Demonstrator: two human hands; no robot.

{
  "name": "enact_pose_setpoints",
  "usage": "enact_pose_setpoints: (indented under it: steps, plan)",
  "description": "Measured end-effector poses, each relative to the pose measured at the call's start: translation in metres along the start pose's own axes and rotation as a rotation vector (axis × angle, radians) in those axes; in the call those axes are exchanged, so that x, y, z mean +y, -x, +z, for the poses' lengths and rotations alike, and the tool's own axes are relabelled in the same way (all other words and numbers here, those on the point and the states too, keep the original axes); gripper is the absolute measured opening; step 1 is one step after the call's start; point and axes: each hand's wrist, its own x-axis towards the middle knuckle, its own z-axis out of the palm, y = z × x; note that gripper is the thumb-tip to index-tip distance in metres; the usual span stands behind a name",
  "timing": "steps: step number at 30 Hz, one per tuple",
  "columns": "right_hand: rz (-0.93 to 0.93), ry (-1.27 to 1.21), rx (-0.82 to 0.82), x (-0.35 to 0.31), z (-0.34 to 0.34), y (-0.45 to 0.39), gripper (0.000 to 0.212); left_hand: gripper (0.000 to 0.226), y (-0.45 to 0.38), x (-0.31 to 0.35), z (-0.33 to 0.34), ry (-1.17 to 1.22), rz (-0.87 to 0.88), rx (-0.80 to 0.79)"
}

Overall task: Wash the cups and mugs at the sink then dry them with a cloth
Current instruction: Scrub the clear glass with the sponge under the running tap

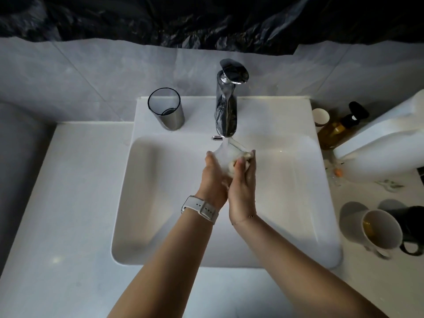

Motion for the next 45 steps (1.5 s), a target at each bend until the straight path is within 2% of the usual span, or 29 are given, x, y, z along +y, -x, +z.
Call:
enact_pose_setpoints:
  steps: [1, 3, 5, 6, 8, 10, 13, 16, 18, 20, 22, 24, 28, 30, 32, 35, 37, 39, 41, 43, 45]
  plan:
    - [-0.034, 0.028, 0.011, 0.000, -0.002, -0.003, 0.062, 0.066, 0.004, 0.001, 0.001, 0.033, -0.028, -0.036]
    - [-0.042, 0.014, 0.064, -0.010, -0.007, -0.011, 0.050, 0.063, 0.006, 0.000, 0.002, 0.056, -0.062, -0.081]
    - [0.063, -0.061, 0.119, -0.021, -0.012, -0.028, 0.030, 0.056, 0.009, 0.000, 0.002, 0.095, -0.115, -0.103]
    - [0.124, -0.087, 0.135, -0.027, -0.014, -0.035, 0.027, 0.052, 0.011, -0.001, 0.001, 0.096, -0.120, -0.090]
    - [0.196, -0.111, 0.153, -0.030, -0.013, -0.040, 0.030, 0.050, 0.010, -0.002, -0.002, 0.093, -0.112, -0.069]
    - [0.165, -0.096, 0.167, -0.024, -0.006, -0.028, 0.029, 0.055, 0.008, -0.003, -0.001, 0.119, -0.104, -0.036]
    - [0.115, -0.113, 0.140, -0.012, 0.007, -0.014, 0.022, 0.057, 0.003, -0.009, 0.000, 0.125, -0.018, 0.044]
    - [0.126, -0.043, 0.146, -0.026, 0.004, -0.032, 0.028, 0.038, 0.008, -0.013, -0.001, 0.048, 0.098, 0.084]
    - [0.179, 0.039, 0.046, -0.036, -0.007, -0.042, 0.027, 0.029, 0.013, -0.011, -0.007, -0.051, 0.188, 0.094]
    - [0.298, 0.179, -0.142, -0.038, -0.020, -0.043, 0.020, 0.027, 0.016, -0.002, -0.017, -0.258, 0.292, 0.095]
    - [0.402, 0.257, -0.289, -0.032, -0.029, -0.038, 0.047, 0.029, 0.015, 0.008, -0.025, -0.489, 0.370, 0.105]
    - [0.415, 0.190, -0.336, -0.022, -0.031, -0.033, 0.069, 0.035, 0.017, 0.016, -0.027, -0.618, 0.401, 0.068]
    - [0.442, -0.084, -0.508, -0.020, -0.032, -0.030, 0.065, 0.059, 0.026, 0.024, -0.036, -0.561, 0.358, -0.178]
    - [0.493, -0.224, -0.572, -0.024, -0.033, -0.034, 0.067, 0.075, 0.025, 0.020, -0.049, -0.640, 0.471, -0.229]
    - [0.546, -0.247, -0.661, -0.032, -0.028, -0.037, 0.056, 0.086, 0.022, 0.013, -0.054, -0.724, 0.587, -0.245]
    - [0.595, -0.232, -0.761, -0.039, -0.021, -0.031, 0.041, 0.066, 0.018, 0.005, -0.042, -0.599, 0.633, -0.333]
    - [0.612, -0.198, -0.717, -0.037, -0.024, -0.029, 0.048, 0.045, 0.017, 0.002, -0.035, -0.538, 0.640, -0.300]
    - [0.657, -0.212, -0.629, -0.031, -0.032, -0.031, 0.053, 0.035, 0.016, 0.002, -0.033, -0.599, 0.644, -0.289]
    - [0.711, -0.254, -0.467, -0.025, -0.047, -0.035, 0.055, 0.041, 0.013, 0.001, -0.036, -0.653, 0.655, -0.272]
    - [0.635, -0.262, -0.308, -0.022, -0.062, -0.039, 0.039, 0.063, 0.011, 0.000, -0.041, -0.680, 0.752, -0.185]
    - [0.565, -0.329, -0.251, -0.029, -0.071, -0.039, 0.023, 0.074, 0.008, 0.003, -0.043, -0.696, 0.789, -0.162]
